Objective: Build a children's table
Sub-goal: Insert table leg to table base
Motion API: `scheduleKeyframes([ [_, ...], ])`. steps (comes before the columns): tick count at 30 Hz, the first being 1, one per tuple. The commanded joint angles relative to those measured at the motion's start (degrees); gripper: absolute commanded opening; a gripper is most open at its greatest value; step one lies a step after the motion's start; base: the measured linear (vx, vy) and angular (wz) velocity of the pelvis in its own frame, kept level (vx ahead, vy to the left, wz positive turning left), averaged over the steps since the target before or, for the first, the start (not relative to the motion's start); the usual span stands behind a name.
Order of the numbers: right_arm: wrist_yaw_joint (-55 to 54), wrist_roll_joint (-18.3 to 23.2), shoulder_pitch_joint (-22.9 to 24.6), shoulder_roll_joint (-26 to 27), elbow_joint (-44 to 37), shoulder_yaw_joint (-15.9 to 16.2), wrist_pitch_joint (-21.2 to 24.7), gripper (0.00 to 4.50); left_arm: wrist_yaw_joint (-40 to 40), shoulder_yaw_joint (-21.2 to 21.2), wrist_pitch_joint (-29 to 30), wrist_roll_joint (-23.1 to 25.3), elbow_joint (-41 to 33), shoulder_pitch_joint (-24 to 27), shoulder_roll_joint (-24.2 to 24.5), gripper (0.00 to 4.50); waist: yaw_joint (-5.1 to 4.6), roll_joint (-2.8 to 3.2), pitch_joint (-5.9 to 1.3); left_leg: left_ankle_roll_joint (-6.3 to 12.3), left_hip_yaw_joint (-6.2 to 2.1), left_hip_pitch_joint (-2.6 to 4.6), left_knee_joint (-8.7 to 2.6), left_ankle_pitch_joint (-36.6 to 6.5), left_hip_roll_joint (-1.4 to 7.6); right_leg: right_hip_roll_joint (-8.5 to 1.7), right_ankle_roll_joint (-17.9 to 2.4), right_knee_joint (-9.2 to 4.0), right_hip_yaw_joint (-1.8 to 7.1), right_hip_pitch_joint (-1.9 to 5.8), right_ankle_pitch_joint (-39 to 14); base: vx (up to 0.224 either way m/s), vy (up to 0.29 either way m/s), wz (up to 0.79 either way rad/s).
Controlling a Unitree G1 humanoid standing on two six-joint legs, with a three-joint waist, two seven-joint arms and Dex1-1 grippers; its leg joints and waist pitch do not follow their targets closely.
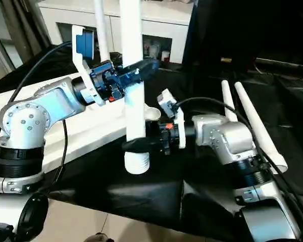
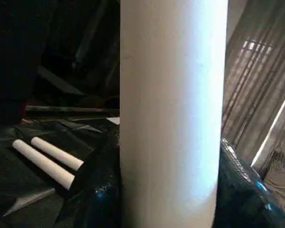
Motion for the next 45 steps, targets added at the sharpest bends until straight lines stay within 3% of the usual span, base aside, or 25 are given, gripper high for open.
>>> scheduleKeyframes([
  [1,0.63,-0.34,-1.46,0.16,0.41,0.75,-0.19,4.0,-0.41,-0.15,0.43,-0.65,-1.16,-0.01,0.36,1.77,0.19,-0.72,-4.34,1.65,-1.02,1.0,-4.2,-1.91,2.96,-4.44,-13.94,-3.79,2.92,3.51,0.49,0.0,0.0,0.0],
  [8,1.26,-0.06,-1.41,0.57,0.16,1.49,0.06,4.0,-0.27,0.11,0.24,-0.49,-0.75,-0.4,0.29,1.77,0.28,-0.54,-4.41,1.48,-1.06,1.06,-4.19,-1.87,2.97,-4.38,-13.96,-3.75,2.9,3.5,1.13,0.0,0.0,0.0],
  [10,1.4,-0.32,-1.17,0.58,0.01,1.7,-0.12,4.0,-0.15,0.14,-0.15,-0.07,-0.33,-0.64,0.31,1.77,0.36,-0.18,-4.4,1.19,-1.09,1.07,-4.18,-2.36,2.97,-4.4,-13.92,-3.78,2.91,3.47,0.8,0.0,0.0,0.0],
  [15,0.84,-1.01,-1.06,0.96,0.45,1.87,-0.83,4.0,-0.34,0.22,-0.11,-0.1,-0.15,-0.84,0.38,1.77,0.41,-0.32,-4.47,0.86,-1.11,1.07,-4.19,-2.23,2.93,-4.31,-13.91,-3.72,2.89,3.56,1.97,0.0,0.0,0.0],
  [16,0.79,-1.01,-1.06,1.0,0.48,1.85,-0.84,3.7,-0.37,0.21,-0.09,-0.13,-0.17,-0.84,0.38,1.77,0.48,-0.2,-4.5,0.9,-1.13,1.08,-4.17,-2.15,2.95,-4.33,-14.02,-3.68,2.89,3.53,2.27,0.0,0.0,0.0],
  [24,-0.35,-0.91,-1.13,1.89,1.48,1.12,-1.21,3.09,-0.29,0.61,0.43,-0.72,-0.33,-0.84,0.54,1.77,0.67,-0.09,-4.48,0.39,-1.14,1.11,-4.24,-3.14,2.97,-4.35,-14.25,-3.71,2.86,3.53,2.06,0.0,0.0,0.0],
  [27,-0.43,-0.83,-1.16,2.05,1.59,0.98,-1.17,2.84,-0.11,0.9,0.34,-0.77,0.08,-1.0,0.44,1.77,0.74,0.35,-4.55,0.19,-1.23,1.15,-4.2,-2.98,2.98,-4.3,-14.26,-3.61,2.85,3.53,2.66,0.0,0.0,0.0],
  [28,-0.44,-0.79,-1.13,2.07,1.55,0.94,-1.14,2.65,-0.05,0.98,0.28,-0.75,0.27,-1.07,0.38,1.77,0.65,0.18,-4.54,0.22,-1.21,1.14,-4.22,-3.08,2.97,-4.23,-14.21,-3.64,2.83,3.55,3.04,0.0,0.0,0.0],
  [29,-0.47,-0.77,-1.1,2.1,1.52,0.88,-1.13,2.54,0.06,1.1,0.23,-0.76,0.49,-1.17,0.3,1.77,0.7,0.5,-4.54,0.11,-1.27,1.16,-4.22,-3.29,2.97,-4.23,-14.25,-3.59,2.81,3.52,2.99,0.0,0.0,0.0],
  [30,-0.47,-0.77,-1.1,2.1,1.52,0.88,-1.13,2.46,0.06,1.1,0.23,-0.76,0.49,-1.17,0.3,1.77,0.65,0.31,-4.55,0.1,-1.21,1.2,-4.23,-3.5,2.94,-4.21,-14.21,-3.69,2.81,3.53,3.05,0.0,0.0,0.0],
  [33,-0.48,-0.68,-0.87,1.95,1.34,0.76,-1.13,2.22,0.36,1.36,0.08,-0.68,1.05,-1.45,0.16,1.77,0.65,0.41,-4.59,-0.14,-1.26,1.2,-4.25,-3.71,2.98,-4.22,-14.35,-3.64,2.8,3.58,3.44,0.0,0.0,0.0],
  [34,-0.47,-0.63,-0.75,1.89,1.23,0.73,-1.12,2.22,0.36,1.4,0.04,-0.66,1.17,-1.51,0.16,1.77,0.69,0.72,-4.58,-0.25,-1.3,1.21,-4.24,-3.85,2.98,-4.22,-14.35,-3.62,2.79,3.54,3.43,0.0,0.0,0.0],
  [39,-0.58,-0.47,-0.43,1.83,1.04,0.53,-1.42,1.97,0.69,1.46,-1.14,0.25,1.51,-1.73,0.16,1.77,0.69,0.55,-4.63,-0.38,-1.34,1.14,-4.27,-4.03,2.95,-4.26,-14.41,-3.61,2.77,3.71,4.06,0.0,0.0,0.0],
  [41,-0.92,-0.59,-0.44,2.06,1.23,0.31,-1.88,1.96,0.72,1.6,-0.06,-0.46,1.38,-1.67,0.28,2.33,0.68,0.69,-4.62,-0.35,-1.32,1.17,-4.25,-4.1,2.94,-4.23,-14.48,-3.64,2.77,3.65,4.22,0.0,0.0,0.0],
  [43,-3.22,-0.75,-0.39,3.43,1.99,-1.29,-3.45,1.95,0.2,2.18,1.34,-2.54,0.33,-0.91,-0.1,2.49,0.68,0.76,-4.66,-0.56,-1.3,1.19,-4.22,-3.98,2.96,-4.34,-14.83,-3.54,2.78,3.53,4.5,0.0,0.0,0.0],
  [45,-5.69,-0.7,-0.22,4.87,2.7,-3.08,-5.1,1.95,1.0,3.54,-2.46,-2.19,0.17,-0.26,-2.21,2.69,0.58,0.66,-4.64,-0.67,-1.28,1.19,-4.27,-4.35,2.94,-4.3,-15.1,-3.61,2.75,3.62,4.39,0.0,0.0,0.0],
])
